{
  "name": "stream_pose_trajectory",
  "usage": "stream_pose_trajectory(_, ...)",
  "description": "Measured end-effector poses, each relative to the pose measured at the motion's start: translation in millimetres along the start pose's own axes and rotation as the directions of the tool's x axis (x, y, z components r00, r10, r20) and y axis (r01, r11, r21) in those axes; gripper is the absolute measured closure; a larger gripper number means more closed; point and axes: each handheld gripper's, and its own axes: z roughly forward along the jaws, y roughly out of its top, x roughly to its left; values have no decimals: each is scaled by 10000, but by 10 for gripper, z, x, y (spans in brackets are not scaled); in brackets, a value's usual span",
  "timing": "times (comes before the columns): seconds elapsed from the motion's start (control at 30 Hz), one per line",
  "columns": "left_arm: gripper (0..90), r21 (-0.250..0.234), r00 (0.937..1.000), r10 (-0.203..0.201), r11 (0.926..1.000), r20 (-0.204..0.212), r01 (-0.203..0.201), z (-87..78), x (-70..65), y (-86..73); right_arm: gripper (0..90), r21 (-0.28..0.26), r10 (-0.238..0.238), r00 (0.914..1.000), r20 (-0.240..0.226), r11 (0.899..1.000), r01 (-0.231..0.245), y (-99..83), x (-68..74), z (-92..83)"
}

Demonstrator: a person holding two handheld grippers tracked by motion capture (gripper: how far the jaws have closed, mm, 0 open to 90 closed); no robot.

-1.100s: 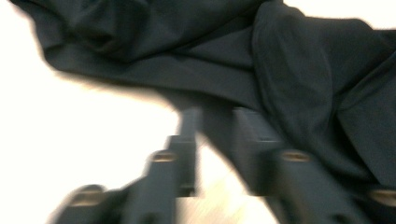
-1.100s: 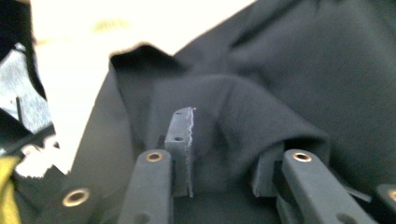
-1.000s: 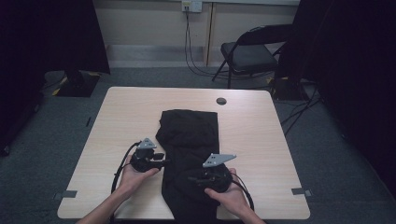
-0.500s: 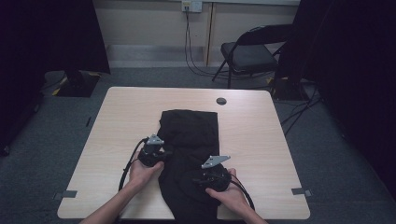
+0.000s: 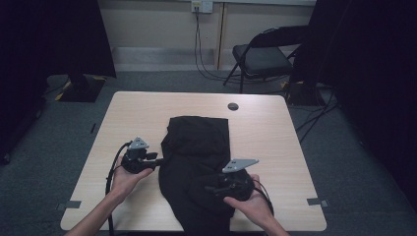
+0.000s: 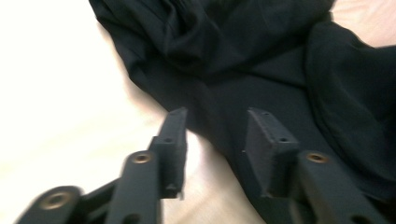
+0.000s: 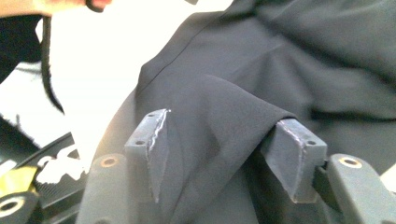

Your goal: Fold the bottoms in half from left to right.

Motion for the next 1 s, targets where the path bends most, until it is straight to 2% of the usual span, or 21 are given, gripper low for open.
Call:
stream_pose_trajectory(0.07,544,-244,10000,29,9997,-53,-31,42,16,65,407,-261,140,9992,374,9996,-130,50,-111,-109)
stream_pose_trajectory(0.1,535,-127,10000,36,9999,70,-35,80,26,105,411,-403,253,9981,571,9989,-230,75,-178,-136)
stream_pose_trajectory(0.17,532,-383,9998,22,9993,-178,-29,156,45,173,415,-679,606,9952,765,9962,-554,134,-330,-163)
stream_pose_trajectory(0.2,524,-278,9999,-110,9996,-80,108,207,62,212,418,-837,655,9943,838,9948,-585,165,-382,-169)
stream_pose_trajectory(0.23,513,-314,9999,-75,9995,-94,72,258,71,252,418,-840,566,9926,1076,9953,-477,198,-423,-158)
stream_pose_trajectory(0.27,508,-530,9997,-26,9986,-262,12,306,76,287,419,-770,472,9889,1406,9964,-366,231,-468,-126)
stream_pose_trajectory(0.3,507,-523,9999,-81,9986,-80,77,363,95,337,419,-782,489,9865,1564,9963,-370,263,-530,-77)
stream_pose_trajectory(0.37,507,-706,9995,-85,9975,-294,64,461,118,427,422,-619,445,9826,1803,9975,-338,335,-685,77)
stream_pose_trajectory(0.4,504,-808,9998,-145,9966,-156,132,502,131,471,420,-522,476,9786,2003,9979,-379,362,-774,171)
stream_pose_trajectory(0.43,507,-877,9998,-80,9961,-185,64,543,130,509,419,-477,579,9767,2065,9977,-491,380,-868,265)
stream_pose_trajectory(0.5,531,-617,9997,194,9979,-134,-202,649,126,563,420,-520,836,9709,2246,9959,-738,401,-1037,432)
stream_pose_trajectory(0.53,573,-429,9993,259,9987,-255,-270,713,132,570,422,-526,923,9677,2348,9952,-822,407,-1111,508)
stream_pose_trajectory(0.6,559,-260,10000,-62,9996,67,64,838,151,557,418,-492,1170,9594,2565,9929,-1080,395,-1233,649)
stream_pose_trajectory(0.63,550,-92,9999,-50,9999,161,51,892,153,540,407,-281,1195,9562,2671,9928,-1162,379,-1275,717)
stream_pose_trajectory(0.67,536,91,9999,70,9999,110,-71,931,149,525,382,-45,1239,9573,2611,9919,-1271,360,-1306,779)
stream_pose_trajectory(0.77,500,126,9999,46,9999,120,-48,996,153,488,394,-74,1547,9570,2452,9875,-1577,306,-1363,877)
stream_pose_trajectory(0.8,545,238,9995,316,9992,72,-318,1007,146,482,412,-157,1611,9566,2427,9866,-1622,302,-1370,900)
stream_pose_trajectory(0.83,640,378,9977,662,9971,-158,-656,1012,133,486,473,-159,1674,9561,2406,9856,-1685,295,-1380,927)
stream_pose_trajectory(0.9,739,231,9991,425,9988,-35,-424,971,133,535,627,-264,1647,9509,2619,9862,-1635,311,-1359,947)
stream_pose_trajectory(0.93,769,60,9985,548,9985,-71,-547,928,127,574,686,-495,1756,9457,2734,9845,-1685,338,-1336,928)
stream_pose_trajectory(1.0,792,-249,9981,616,9978,-56,-618,815,130,673,716,-863,1676,9501,2631,9849,-1499,403,-1299,844)
